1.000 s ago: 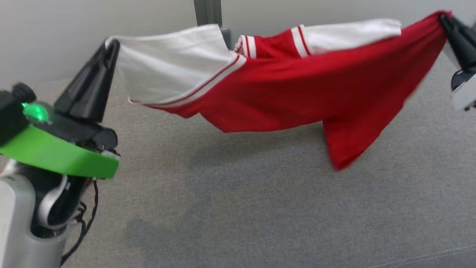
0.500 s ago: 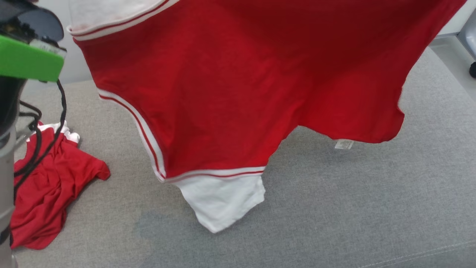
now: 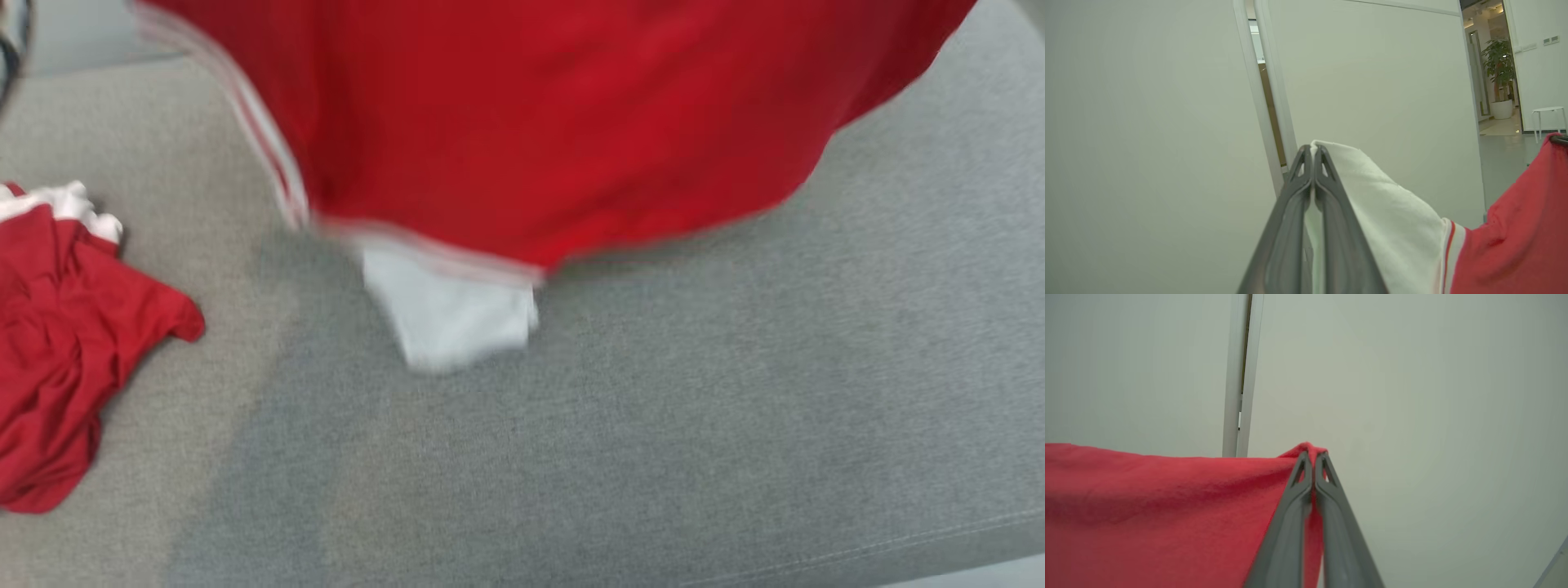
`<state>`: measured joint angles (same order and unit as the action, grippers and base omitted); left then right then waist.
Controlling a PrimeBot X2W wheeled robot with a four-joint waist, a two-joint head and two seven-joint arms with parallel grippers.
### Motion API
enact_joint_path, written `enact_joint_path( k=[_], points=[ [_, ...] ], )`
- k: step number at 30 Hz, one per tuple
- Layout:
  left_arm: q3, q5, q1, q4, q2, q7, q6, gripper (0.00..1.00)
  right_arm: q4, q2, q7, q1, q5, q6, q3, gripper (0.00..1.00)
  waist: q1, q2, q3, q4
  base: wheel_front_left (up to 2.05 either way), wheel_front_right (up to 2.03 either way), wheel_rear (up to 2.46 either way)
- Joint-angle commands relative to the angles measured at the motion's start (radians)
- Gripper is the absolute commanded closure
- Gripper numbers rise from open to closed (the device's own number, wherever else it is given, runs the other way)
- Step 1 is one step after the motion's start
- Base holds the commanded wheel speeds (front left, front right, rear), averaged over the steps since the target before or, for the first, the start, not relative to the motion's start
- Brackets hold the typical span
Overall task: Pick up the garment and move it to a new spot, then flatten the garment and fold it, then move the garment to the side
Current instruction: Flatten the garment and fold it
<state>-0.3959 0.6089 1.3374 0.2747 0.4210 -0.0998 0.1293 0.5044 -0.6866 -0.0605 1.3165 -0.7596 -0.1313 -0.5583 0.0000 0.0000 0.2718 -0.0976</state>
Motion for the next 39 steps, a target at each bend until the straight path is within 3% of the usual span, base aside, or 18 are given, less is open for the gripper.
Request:
enact_joint_path(
  k=[1,5,9,12,14,19,23,32,39],
  points=[
    [-0.012,-0.032,0.079,0.065,-0.013,0.051,0.001,1.0,0.057,0.022,-0.026,0.069,0.05,0.001,0.01,1.0,0.0,0.0,0.183,0.039,0.0,0.0,0.0],
    [-0.037,-0.118,0.265,0.252,-0.056,0.232,0.0,1.0,0.217,0.106,-0.129,0.224,0.164,0.001,0.048,1.0,0.0,0.0,0.277,0.045,0.0,0.0,0.0],
    [-0.054,-0.17,0.402,0.376,-0.104,0.346,0.0,1.0,0.31,0.139,-0.193,0.342,0.264,0.001,0.086,1.0,0.0,0.0,0.345,0.062,0.0,0.0,0.0],
    [-0.039,-0.187,0.429,0.4,-0.128,0.365,0.0,1.0,0.306,0.15,-0.204,0.378,0.334,0.001,0.111,1.0,0.0,0.0,0.383,0.082,0.0,0.0,0.0],
    [-0.004,-0.197,0.414,0.346,-0.136,0.365,0.0,1.0,0.258,0.147,-0.204,0.378,0.379,0.001,0.15,1.0,0.0,0.0,0.414,0.099,0.0,0.0,0.0],
    [0.07,-0.206,0.265,0.209,-0.147,0.364,0.0,1.0,0.172,0.171,-0.204,0.243,0.464,0.001,0.219,1.0,0.0,0.0,0.43,0.124,0.0,0.0,0.0],
    [0.042,-0.184,0.1,0.09,-0.124,0.364,0.0,1.0,0.126,0.187,-0.205,0.105,0.488,0.001,0.254,1.0,0.0,0.0,0.397,0.14,0.0,0.0,0.0],
    [0.048,-0.11,-0.38,-0.197,-0.032,0.364,0.0,1.0,-0.004,0.214,-0.205,-0.251,0.462,0.001,0.351,1.0,0.0,0.0,0.231,0.126,0.0,0.0,0.0],
    [0.069,-0.034,-0.804,-0.292,-0.005,0.364,0.0,1.0,-0.075,0.233,-0.205,-0.553,0.401,0.001,0.405,1.0,0.0,0.0,0.086,0.106,0.0,0.0,0.0]
  ],
)
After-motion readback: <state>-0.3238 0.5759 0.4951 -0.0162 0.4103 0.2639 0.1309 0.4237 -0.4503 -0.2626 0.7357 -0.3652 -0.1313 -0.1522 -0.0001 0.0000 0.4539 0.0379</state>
